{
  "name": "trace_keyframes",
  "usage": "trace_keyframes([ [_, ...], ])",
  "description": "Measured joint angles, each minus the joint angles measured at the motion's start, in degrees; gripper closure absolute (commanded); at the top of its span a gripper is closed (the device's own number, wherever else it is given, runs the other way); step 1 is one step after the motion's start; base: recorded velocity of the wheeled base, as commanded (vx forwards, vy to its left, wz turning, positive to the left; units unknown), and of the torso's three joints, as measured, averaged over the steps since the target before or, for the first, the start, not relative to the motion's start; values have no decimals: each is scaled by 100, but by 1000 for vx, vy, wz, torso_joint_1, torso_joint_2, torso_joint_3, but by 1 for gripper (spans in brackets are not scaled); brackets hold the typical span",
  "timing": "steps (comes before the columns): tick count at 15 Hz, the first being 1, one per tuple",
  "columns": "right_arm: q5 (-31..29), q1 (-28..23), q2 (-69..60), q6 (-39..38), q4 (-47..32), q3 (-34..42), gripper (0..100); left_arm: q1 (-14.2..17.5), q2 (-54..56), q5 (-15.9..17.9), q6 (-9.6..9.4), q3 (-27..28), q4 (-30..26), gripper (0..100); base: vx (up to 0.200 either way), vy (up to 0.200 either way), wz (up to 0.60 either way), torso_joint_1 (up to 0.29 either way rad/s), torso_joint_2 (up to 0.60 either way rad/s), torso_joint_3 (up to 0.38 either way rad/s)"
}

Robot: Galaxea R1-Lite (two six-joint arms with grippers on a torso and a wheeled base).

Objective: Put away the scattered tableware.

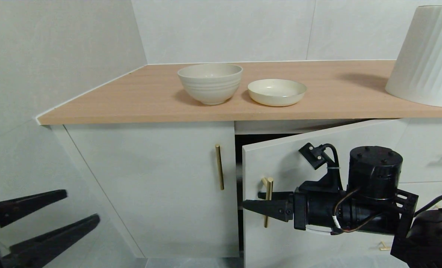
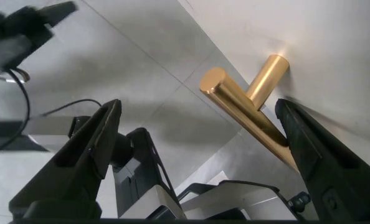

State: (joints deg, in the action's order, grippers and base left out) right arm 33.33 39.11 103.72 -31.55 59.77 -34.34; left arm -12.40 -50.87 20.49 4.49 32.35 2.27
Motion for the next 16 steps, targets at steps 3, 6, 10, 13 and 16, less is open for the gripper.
trace_keyframes([
  [3, -7, 0, -13, -1, -5, 9, 0, -913, -834, 69, 1297, -182, 941, 0, 0, 0, 0, 0, 0, 0],
  [6, -11, 0, -50, -1, -13, 9, 0, -1226, -1289, 74, 1440, -356, 1174, 0, 0, 0, 0, 0, 0, 0],
  [10, -13, 0, -61, -1, -7, 9, 0, -1292, -1506, 85, 1415, -405, 1187, 100, 0, 0, 0, 0, 0, 0],
  [13, -13, 0, -68, -1, -2, 22, 0, -1292, -1660, 85, 1172, -323, 1187, 100, 0, 0, 0, 0, 0, 0],
  [16, -13, -2, -121, -6, -7, 30, 0, -1296, -1922, 93, 1095, -154, 1143, 100, 0, 0, 0, 0, 0, 0],
])
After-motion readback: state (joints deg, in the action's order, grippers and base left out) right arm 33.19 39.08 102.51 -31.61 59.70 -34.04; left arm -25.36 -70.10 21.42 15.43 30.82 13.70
